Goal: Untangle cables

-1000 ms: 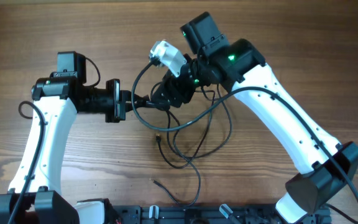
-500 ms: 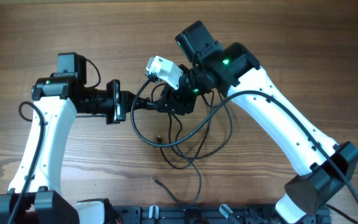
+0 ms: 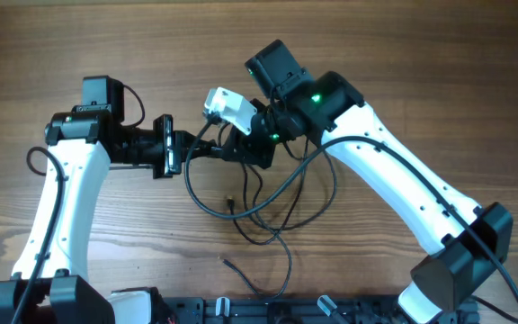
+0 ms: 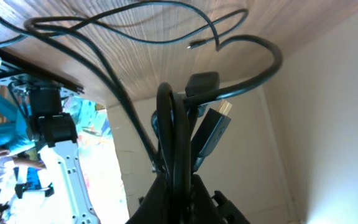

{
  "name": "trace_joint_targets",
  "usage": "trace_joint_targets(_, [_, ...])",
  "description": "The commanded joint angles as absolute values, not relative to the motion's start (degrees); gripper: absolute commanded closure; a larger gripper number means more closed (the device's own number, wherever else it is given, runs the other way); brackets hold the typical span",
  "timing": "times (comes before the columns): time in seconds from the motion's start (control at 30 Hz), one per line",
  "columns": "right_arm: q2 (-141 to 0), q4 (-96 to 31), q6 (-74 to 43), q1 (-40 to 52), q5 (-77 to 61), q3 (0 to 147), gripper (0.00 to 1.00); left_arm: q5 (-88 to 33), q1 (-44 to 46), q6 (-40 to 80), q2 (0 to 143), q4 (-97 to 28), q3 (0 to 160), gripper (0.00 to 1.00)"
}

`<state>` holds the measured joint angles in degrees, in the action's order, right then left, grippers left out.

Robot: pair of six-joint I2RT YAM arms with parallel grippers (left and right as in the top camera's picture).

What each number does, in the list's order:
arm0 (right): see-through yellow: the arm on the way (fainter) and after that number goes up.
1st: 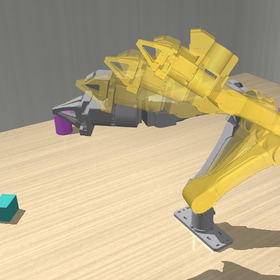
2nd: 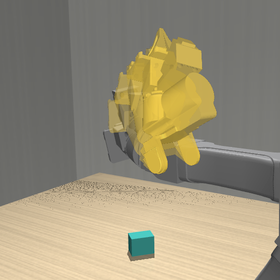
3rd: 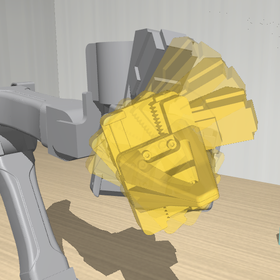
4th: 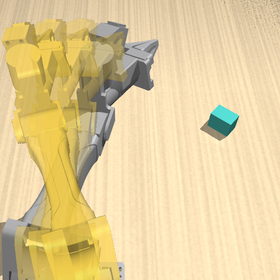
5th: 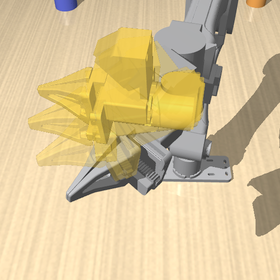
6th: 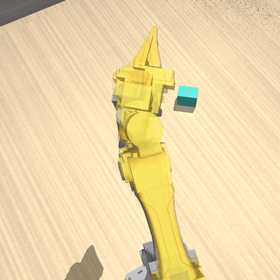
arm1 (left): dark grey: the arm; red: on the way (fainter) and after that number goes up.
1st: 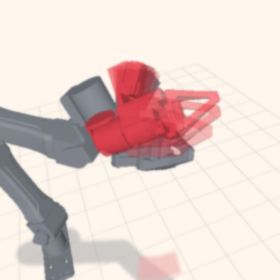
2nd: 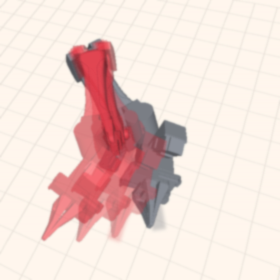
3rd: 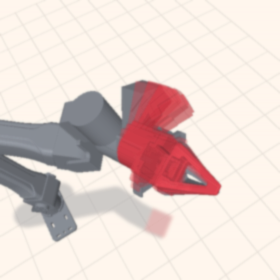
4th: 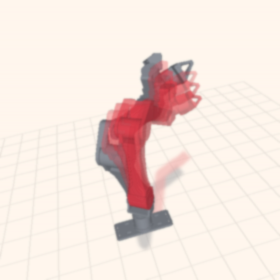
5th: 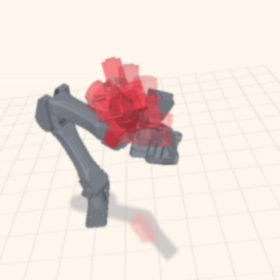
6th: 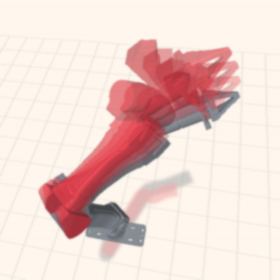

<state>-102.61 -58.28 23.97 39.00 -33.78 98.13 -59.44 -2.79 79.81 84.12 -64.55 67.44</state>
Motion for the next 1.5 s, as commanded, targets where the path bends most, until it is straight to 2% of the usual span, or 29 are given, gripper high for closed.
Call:
trace_joint_targets(0.0, [-103.0,-55.5,17.2,39.1,-34.9,98.1,0.96,-59.0,-2.7,79.7,83.8,-65.2,67.7,0.87])
trace_joint_targets(0.03, [-103.0,-55.1,15.7,39.0,-34.9,98.1,0.96,-57.2,-2.7,79.7,83.8,-65.2,67.7,0.76])
trace_joint_targets(0.1, [-103.0,-54.8,13.7,39.0,-34.9,98.1,0.96,-53.8,-2.7,79.7,83.8,-65.2,67.7,0.62])
trace_joint_targets(0.23, [-103.0,-54.7,10.2,39.0,-35.1,98.1,0.96,-45.4,-2.7,79.7,83.8,-65.2,67.7,0.53])
trace_joint_targets(0.27, [-103.0,-54.7,9.5,39.0,-35.1,98.1,0.96,-41.4,-2.7,76.2,83.8,-65.0,67.7,0.50])
trace_joint_targets(0.37, [-103.0,-54.9,8.6,38.3,-36.9,98.1,0.96,-34.3,-2.7,63.8,83.8,-63.3,67.7,0.54])
trace_joint_targets(0.43, [-103.0,-55.0,8.6,37.4,-40.4,98.1,0.96,-30.7,-2.7,52.1,83.8,-61.3,67.7,0.63])
trace_joint_targets(0.5, [-103.0,-55.2,8.8,36.2,-44.4,98.1,0.96,-30.4,-2.7,46.4,83.8,-59.3,67.7,0.65])
trace_joint_targets(0.63, [-103.0,-55.2,8.9,34.9,-48.0,98.1,0.96,-46.2,-2.7,39.0,83.8,-50.2,67.7,0.57])
trace_joint_targets(0.83, [-103.0,-55.2,8.9,34.8,-47.9,98.1,0.96,-53.9,-2.7,41.3,83.8,-49.2,67.7,0.57])
trace_joint_targets(0.97, [-103.0,-55.1,8.8,34.8,-47.2,98.1,0.96,-54.7,-2.7,50.3,83.8,-52.3,67.7,0.72])
trace_joint_targets(1.1, [-103.0,-55.1,8.4,34.8,-45.9,98.1,0.96,-53.6,-2.9,51.5,83.8,-52.9,67.7,0.83])
trace_joint_targets(1.23, [-103.0,-55.1,8.4,34.8,-45.9,98.1,0.96,-48.2,-5.0,51.5,83.8,-57.6,67.7,0.85])
trace_joint_targets(1.4, [-103.0,-55.0,8.4,34.8,-45.9,98.1,0.96,-49.9,-5.8,56.8,83.8,-62.6,67.7,0.83])
trace_joint_targets(1.47, [-103.0,-55.1,8.2,34.8,-45.9,98.1,0.96,-51.7,-5.8,58.6,83.8,-63.1,67.7,0.80])
